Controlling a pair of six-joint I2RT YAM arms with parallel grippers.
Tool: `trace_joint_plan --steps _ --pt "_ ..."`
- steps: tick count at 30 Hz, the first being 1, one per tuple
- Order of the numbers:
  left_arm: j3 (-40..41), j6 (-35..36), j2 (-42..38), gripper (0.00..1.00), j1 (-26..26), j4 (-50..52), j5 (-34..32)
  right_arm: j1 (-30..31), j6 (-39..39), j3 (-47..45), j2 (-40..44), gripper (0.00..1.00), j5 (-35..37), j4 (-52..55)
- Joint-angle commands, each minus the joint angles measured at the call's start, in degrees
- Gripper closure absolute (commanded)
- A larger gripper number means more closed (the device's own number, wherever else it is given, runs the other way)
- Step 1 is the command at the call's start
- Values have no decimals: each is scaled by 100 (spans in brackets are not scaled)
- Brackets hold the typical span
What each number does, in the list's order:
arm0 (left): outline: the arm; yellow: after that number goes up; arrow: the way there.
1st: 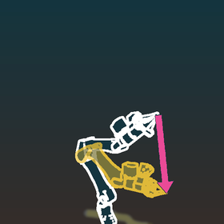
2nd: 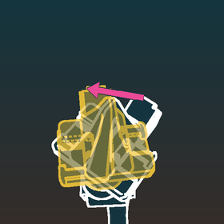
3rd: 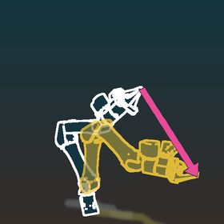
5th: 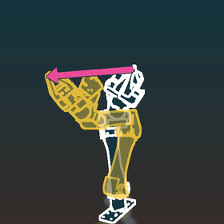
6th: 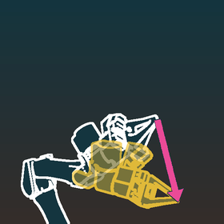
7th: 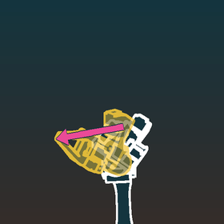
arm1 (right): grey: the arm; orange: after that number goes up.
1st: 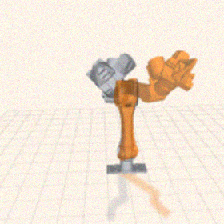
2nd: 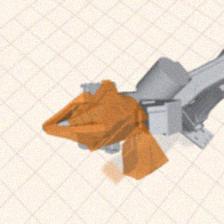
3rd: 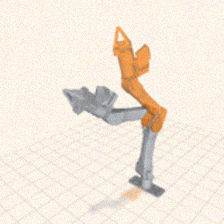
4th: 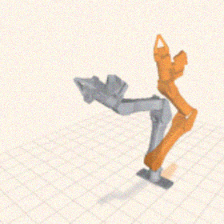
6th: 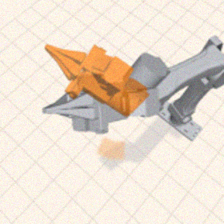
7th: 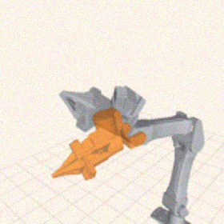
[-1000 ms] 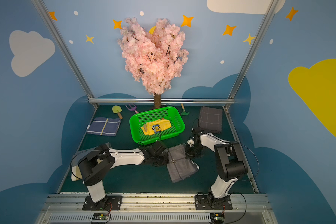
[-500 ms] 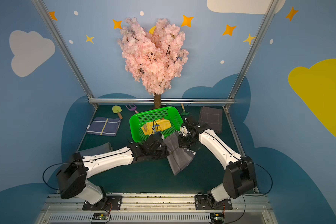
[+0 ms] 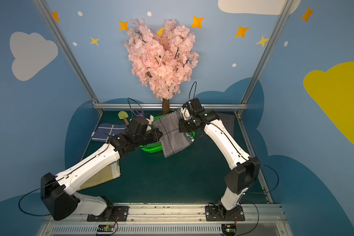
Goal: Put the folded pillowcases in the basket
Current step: Pick up the pillowcase at the center of the board, then place the pillowcase in the basket.
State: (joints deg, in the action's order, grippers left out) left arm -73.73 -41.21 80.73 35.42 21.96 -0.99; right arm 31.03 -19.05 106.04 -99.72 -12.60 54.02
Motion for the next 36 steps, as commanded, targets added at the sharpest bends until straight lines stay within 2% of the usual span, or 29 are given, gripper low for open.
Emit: trace_joint_plan --steps 1,9,14,27,36 --pt "-258 367 216 97 -454 136 438 70 94 554 -597 100 34 -363" --pt "-1049 448 1293 97 -1501 140 1317 -15 4 2882 -2629 100 -169 -252" --pt "-1175 309 1822 97 -1833 -148 1776 -161 -187 3689 -3471 100 -449 -225" --pt "-1192 278 2769 97 -1986 -344 2102 -418 -239 3418 -3921 100 -674 -258" --pt "-1108 235 3200 97 -1995 -499 2007 -525 -334 3380 -4271 100 -770 -207"
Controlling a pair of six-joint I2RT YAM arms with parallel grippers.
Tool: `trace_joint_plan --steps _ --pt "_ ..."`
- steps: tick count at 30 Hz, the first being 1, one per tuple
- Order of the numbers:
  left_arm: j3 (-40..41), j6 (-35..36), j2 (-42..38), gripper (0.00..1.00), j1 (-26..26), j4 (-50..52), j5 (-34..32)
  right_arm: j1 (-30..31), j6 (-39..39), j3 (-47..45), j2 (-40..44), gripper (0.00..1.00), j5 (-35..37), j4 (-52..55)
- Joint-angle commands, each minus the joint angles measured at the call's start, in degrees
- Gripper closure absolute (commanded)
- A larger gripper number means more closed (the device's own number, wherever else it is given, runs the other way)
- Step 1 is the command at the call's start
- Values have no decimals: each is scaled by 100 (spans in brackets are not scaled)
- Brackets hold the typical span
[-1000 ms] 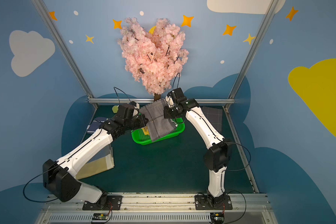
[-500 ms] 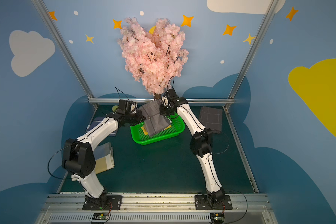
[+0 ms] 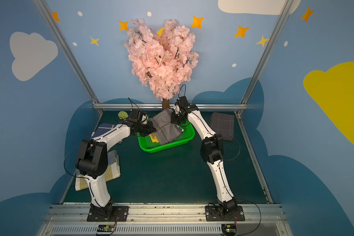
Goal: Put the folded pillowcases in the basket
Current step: Place the pillowcase in the basket.
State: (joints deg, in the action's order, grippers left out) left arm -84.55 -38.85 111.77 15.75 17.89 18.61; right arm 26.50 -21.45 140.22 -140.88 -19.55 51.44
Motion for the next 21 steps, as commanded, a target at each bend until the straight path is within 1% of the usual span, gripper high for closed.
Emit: trace_joint_plan --steps 1,7,10,11,12,13,14,15,16,17,18,20,21 --pt "-26 -8 154 97 -43 -106 39 -78 -113 -40 -203 100 -79 74" --pt "-107 14 494 97 -43 -109 37 -90 -213 -45 -448 100 -40 164" --pt "-118 53 588 97 -39 -102 -58 -104 -252 -42 -516 97 1 156" --pt "-106 69 615 96 -37 -95 -91 -109 -270 -48 -524 96 19 156" --pt "-112 78 646 91 -43 -85 -115 -118 -284 -65 -528 93 24 156" --pt "-111 84 667 85 -45 -80 -129 -122 -288 -74 -543 85 38 160" --pt "-109 94 698 77 -42 -72 -137 -130 -286 -86 -552 72 39 156" --pt "-108 104 719 65 -45 -68 -162 -130 -288 -96 -551 63 52 156" --pt "-106 110 730 54 -40 -64 -187 -128 -283 -113 -556 58 56 156" --pt "-105 120 737 43 -38 -43 -214 -129 -297 -145 -538 49 87 156" --pt "-103 126 729 34 -49 -24 -262 -136 -306 -176 -512 42 129 158" --pt "-94 153 668 27 -43 19 -366 -127 -366 -259 -413 35 244 153" --pt "-73 175 603 26 -37 20 -424 -112 -361 -284 -337 34 326 156"
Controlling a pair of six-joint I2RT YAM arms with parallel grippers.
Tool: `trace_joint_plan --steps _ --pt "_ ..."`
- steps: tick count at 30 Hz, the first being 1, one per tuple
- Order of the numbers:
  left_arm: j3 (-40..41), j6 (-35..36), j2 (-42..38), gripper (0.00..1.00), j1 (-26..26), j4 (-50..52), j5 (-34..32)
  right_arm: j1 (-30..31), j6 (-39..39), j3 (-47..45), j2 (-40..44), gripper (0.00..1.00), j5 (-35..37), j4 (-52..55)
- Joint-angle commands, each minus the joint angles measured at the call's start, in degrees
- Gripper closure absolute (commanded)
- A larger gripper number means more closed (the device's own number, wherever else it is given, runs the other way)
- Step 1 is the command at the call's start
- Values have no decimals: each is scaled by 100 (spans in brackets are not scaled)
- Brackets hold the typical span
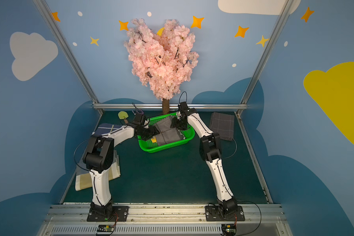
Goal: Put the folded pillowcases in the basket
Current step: Place the pillowcase in the basket, then move the pillowcase to the center of the board.
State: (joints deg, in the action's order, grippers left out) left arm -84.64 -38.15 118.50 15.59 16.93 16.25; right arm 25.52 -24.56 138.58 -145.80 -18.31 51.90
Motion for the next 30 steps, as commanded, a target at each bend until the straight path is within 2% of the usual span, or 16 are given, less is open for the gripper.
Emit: trace_joint_plan --steps 1,6,13,17,20,24,30 --pt "-38 115 -129 25 -22 117 -240 -8 -34 -147 217 33 258 106" --pt "-17 209 -587 24 -38 185 -536 43 57 -418 752 29 555 -88" --pt "175 461 -1544 24 -32 369 -954 160 253 -1375 1887 26 831 -672" --pt "198 666 -1974 24 4 572 -904 171 397 -1870 2579 25 911 -793" --pt "220 637 -2155 24 92 608 -621 88 406 -2325 3080 22 988 -788" --pt "253 563 -2319 24 476 564 -120 -373 177 -3334 3945 21 985 -743" --pt "265 537 -2439 24 1306 550 -211 -1509 370 -4785 5155 19 756 -830"
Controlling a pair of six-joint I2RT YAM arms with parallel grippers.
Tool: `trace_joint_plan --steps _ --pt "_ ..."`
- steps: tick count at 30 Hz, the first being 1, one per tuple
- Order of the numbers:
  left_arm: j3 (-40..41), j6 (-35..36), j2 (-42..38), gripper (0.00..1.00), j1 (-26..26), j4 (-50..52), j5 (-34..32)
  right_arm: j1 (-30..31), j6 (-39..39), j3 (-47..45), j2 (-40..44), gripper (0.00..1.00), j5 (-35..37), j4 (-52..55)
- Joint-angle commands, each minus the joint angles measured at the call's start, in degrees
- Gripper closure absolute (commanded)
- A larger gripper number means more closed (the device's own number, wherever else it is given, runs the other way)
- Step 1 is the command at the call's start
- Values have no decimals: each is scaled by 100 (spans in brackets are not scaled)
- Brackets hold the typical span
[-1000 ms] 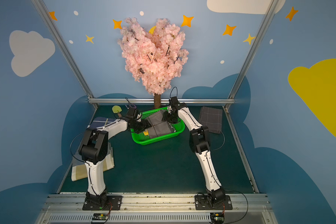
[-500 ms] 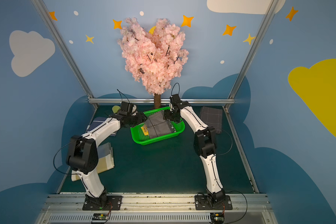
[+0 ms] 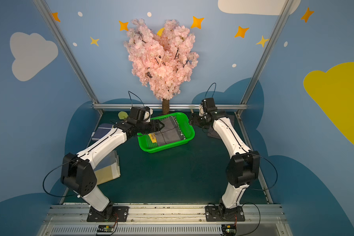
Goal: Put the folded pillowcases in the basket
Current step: Move the pillowcase to the center of the board.
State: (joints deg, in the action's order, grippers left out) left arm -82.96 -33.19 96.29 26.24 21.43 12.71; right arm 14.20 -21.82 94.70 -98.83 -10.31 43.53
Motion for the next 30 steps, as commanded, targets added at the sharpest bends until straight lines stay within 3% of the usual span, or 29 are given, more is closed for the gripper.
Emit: trace_joint_plan --steps 1,7,12,22,30 --pt "149 -7 -248 24 364 87 120 -617 82 -584 579 19 -113 13" --pt "757 -411 -475 24 1158 -229 280 -2199 -289 -1221 607 17 -617 57" --pt "1095 -624 -435 24 1624 -456 220 -3157 -379 -613 -482 16 -1622 318" --pt "1143 -557 -199 25 1897 -420 219 -3497 -36 425 -2091 14 -1232 448" --pt "986 -517 199 25 1896 -397 376 -3678 141 480 -2567 14 -1165 93"
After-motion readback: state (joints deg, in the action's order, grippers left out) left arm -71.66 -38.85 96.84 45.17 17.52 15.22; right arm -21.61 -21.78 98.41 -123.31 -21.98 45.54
